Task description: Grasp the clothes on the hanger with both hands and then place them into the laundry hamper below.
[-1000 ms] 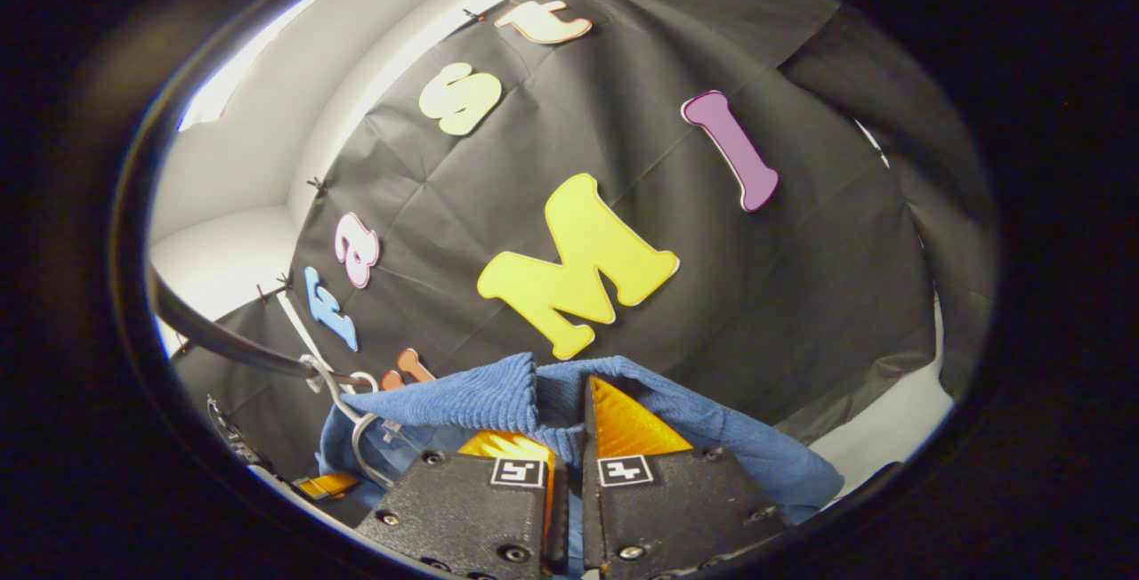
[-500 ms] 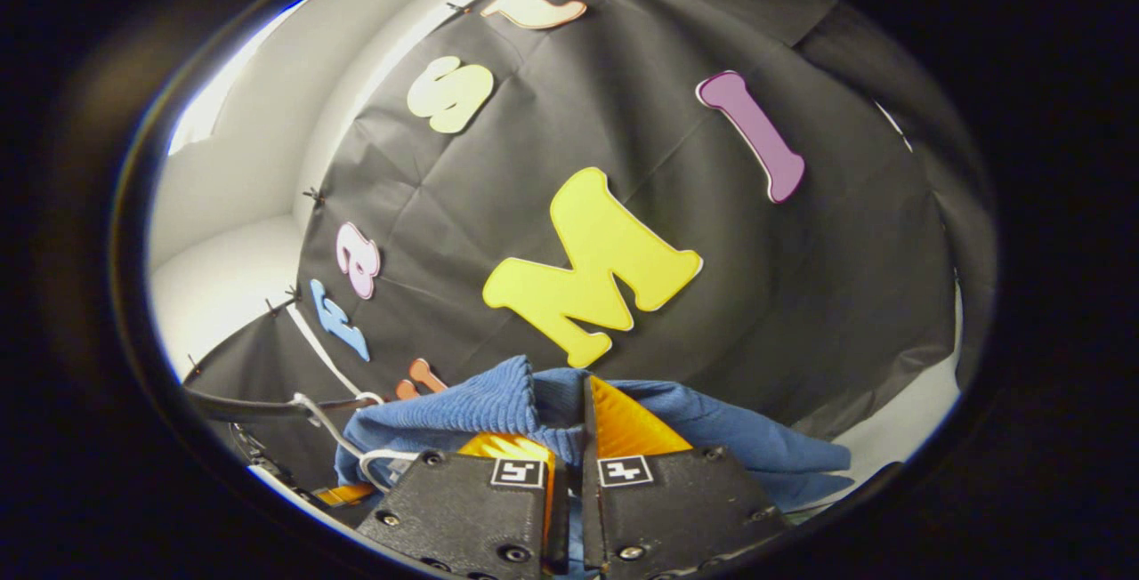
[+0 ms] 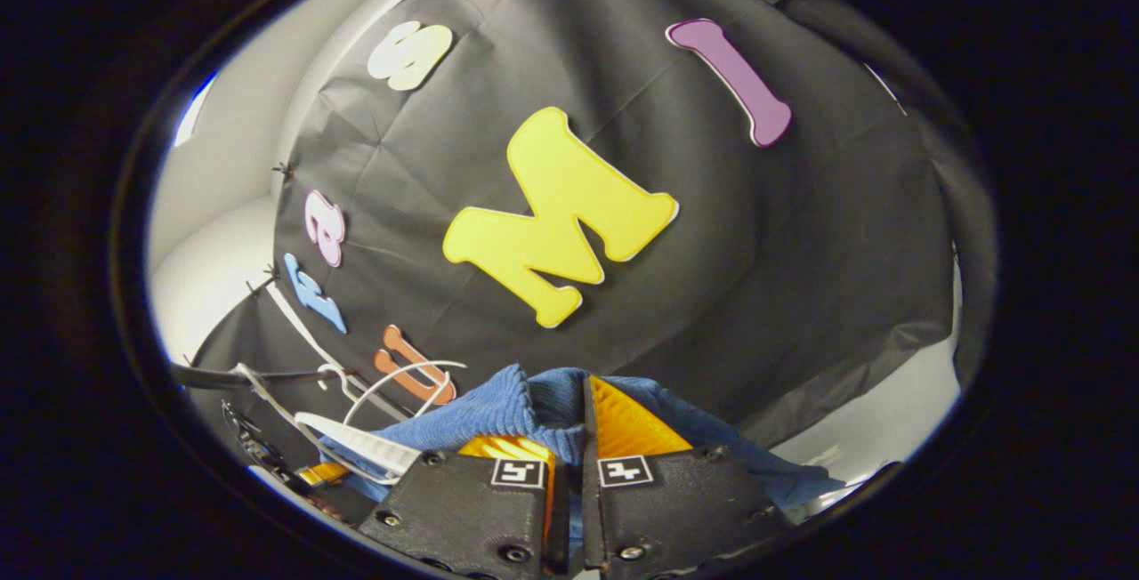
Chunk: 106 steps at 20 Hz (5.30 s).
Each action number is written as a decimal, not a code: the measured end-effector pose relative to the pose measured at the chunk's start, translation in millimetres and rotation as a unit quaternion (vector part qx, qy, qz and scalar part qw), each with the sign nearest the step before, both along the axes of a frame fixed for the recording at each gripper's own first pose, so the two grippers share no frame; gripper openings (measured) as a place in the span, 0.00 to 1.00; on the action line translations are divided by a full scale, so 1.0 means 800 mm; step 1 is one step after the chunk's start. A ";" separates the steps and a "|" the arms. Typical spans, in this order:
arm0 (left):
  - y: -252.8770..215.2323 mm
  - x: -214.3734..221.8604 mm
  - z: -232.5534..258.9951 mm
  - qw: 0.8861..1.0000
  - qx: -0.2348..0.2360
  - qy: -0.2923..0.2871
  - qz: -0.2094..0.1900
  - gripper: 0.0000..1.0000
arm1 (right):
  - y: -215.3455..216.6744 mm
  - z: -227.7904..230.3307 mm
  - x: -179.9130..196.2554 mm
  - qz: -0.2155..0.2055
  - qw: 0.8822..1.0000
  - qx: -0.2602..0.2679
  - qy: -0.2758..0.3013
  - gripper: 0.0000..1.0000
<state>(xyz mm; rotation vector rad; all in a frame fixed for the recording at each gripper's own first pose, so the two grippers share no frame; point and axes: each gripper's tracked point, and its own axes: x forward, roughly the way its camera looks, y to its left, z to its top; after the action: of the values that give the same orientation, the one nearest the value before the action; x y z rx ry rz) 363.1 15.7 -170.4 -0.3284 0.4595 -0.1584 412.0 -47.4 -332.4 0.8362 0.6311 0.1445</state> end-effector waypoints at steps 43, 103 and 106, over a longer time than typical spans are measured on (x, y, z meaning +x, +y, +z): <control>-0.063 -0.227 -0.086 0.995 0.048 0.028 -0.078 0.02 | 0.128 -0.088 -0.320 0.119 0.979 -0.097 0.136 0.09; -0.171 -0.334 -0.440 0.941 0.025 0.333 -0.053 0.64 | 0.202 -0.350 -0.410 0.276 0.894 -0.184 0.301 0.69; -0.156 -0.325 -0.430 0.944 0.028 0.326 -0.043 1.00 | 0.189 -0.322 -0.396 0.266 0.903 -0.199 0.273 0.90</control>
<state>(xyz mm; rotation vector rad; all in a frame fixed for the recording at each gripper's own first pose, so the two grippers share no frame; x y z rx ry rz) 102.8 -109.1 -514.1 -0.3013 1.1355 -0.1186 95.3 104.1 -589.7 0.2768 1.3662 0.2677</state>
